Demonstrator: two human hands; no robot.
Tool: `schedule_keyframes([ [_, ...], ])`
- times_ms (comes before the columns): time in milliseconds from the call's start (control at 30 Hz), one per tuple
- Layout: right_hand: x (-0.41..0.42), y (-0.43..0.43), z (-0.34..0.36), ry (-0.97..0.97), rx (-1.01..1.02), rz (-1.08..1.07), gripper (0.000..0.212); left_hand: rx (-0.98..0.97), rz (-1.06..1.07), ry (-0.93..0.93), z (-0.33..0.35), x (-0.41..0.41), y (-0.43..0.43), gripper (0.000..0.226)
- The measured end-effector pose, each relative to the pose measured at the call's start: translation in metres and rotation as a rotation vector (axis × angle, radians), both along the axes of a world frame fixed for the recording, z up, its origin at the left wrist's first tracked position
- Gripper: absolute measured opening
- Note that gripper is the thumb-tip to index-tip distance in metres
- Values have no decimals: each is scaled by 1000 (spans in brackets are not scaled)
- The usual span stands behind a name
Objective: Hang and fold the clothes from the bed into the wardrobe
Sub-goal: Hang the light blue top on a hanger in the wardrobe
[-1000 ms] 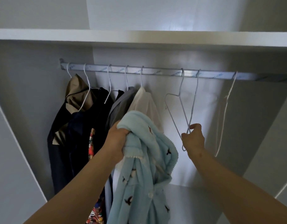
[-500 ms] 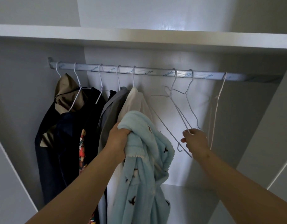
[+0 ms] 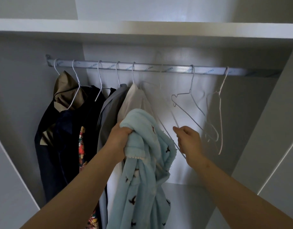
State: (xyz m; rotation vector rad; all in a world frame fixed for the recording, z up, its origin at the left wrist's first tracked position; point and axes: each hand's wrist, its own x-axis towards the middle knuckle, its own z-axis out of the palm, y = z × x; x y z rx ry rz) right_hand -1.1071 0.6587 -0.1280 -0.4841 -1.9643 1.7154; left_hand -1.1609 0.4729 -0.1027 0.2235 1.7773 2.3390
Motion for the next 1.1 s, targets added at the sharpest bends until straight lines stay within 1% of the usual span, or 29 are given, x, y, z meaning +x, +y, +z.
schedule_keyframes([
  [133, 23, 0, -36, -71, 172, 77, 40, -148, -183, 58, -8, 5, 4, 15],
  [267, 43, 1, -69, -110, 285, 154, 43, -205, -304, -41, -24, 17, 15, 19],
  [400, 68, 10, -104, -233, 373, 238, 46, -177, -338, -104, -37, 21, 17, 15],
  [500, 81, 16, -120, -310, 433, 249, 49, -180, -364, -167, -42, 24, 18, 13],
  [567, 85, 18, -125, -318, 478, 232, 45, -182, -307, -181, -44, 25, 20, 16],
  [600, 87, 18, -127, -310, 493, 226, 43, -180, -270, -166, -46, 24, 20, 23],
  [667, 91, 19, -129, -297, 505, 241, 41, -214, -268, -94, -46, 21, 19, 34],
  [733, 95, 21, -130, -344, 511, 276, 39, -259, -311, -34, -45, 19, 20, 27],
  [833, 90, 19, -123, -426, 436, 288, 30, -317, -291, -18, -46, 24, 27, 19],
  [933, 73, 12, -106, -455, 429, 235, 12, -396, -358, 75, -55, 35, 40, 20],
  [1000, 65, 8, -95, -417, 411, 174, 13, -401, -381, 128, -58, 42, 48, 26],
  [1100, 66, 7, -90, -287, 245, 93, 18, -418, -280, 204, -57, 38, 46, 41],
])
